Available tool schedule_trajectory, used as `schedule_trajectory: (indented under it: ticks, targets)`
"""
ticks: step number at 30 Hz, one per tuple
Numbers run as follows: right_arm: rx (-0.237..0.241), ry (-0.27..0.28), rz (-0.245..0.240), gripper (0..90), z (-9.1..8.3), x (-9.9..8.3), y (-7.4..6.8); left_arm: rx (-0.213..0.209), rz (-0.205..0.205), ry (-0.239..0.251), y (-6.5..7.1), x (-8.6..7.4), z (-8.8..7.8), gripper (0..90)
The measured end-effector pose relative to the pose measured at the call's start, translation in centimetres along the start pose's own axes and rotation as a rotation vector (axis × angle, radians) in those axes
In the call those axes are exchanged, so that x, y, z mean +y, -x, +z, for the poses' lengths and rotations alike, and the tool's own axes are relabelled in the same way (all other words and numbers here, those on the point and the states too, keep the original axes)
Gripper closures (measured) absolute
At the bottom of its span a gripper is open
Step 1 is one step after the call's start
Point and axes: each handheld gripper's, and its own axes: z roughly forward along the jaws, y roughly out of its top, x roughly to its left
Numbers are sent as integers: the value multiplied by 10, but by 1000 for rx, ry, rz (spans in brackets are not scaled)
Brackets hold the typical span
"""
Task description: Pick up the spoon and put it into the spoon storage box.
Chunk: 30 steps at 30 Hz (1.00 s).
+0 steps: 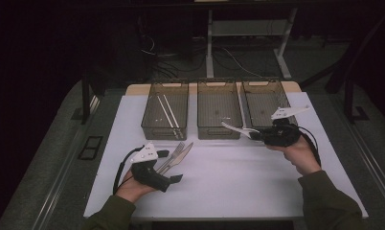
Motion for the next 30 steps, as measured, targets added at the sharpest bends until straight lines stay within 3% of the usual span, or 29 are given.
schedule_trajectory:
  ticks: [11, 30]
  targets:
    - [12, 27, 7, 774, 14, 24, 4, -3, 0, 1, 0, 0, 0, 0]
    - [-33, -5, 33, 774, 55, 65, 23, -11, -1, 8, 0, 0, -1, 0]
